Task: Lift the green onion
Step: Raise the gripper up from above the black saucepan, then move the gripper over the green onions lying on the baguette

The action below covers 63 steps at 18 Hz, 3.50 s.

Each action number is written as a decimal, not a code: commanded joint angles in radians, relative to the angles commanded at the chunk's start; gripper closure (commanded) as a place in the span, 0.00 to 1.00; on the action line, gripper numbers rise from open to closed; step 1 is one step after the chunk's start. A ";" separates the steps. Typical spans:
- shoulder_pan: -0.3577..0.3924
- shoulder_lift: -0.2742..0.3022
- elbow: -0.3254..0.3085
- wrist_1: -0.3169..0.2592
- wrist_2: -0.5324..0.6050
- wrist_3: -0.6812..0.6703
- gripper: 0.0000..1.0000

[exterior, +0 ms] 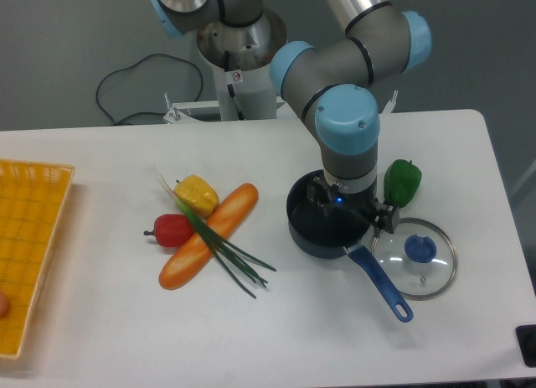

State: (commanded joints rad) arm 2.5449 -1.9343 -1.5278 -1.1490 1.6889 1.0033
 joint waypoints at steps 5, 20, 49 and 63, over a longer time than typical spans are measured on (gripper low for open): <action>0.000 -0.005 -0.018 -0.002 0.002 -0.081 0.00; -0.087 -0.043 -0.065 -0.002 -0.009 -0.630 0.00; -0.304 -0.113 -0.078 0.005 -0.055 -1.258 0.00; -0.353 -0.167 -0.094 0.006 -0.054 -1.283 0.00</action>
State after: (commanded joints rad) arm 2.1920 -2.1016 -1.6214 -1.1428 1.6352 -0.2792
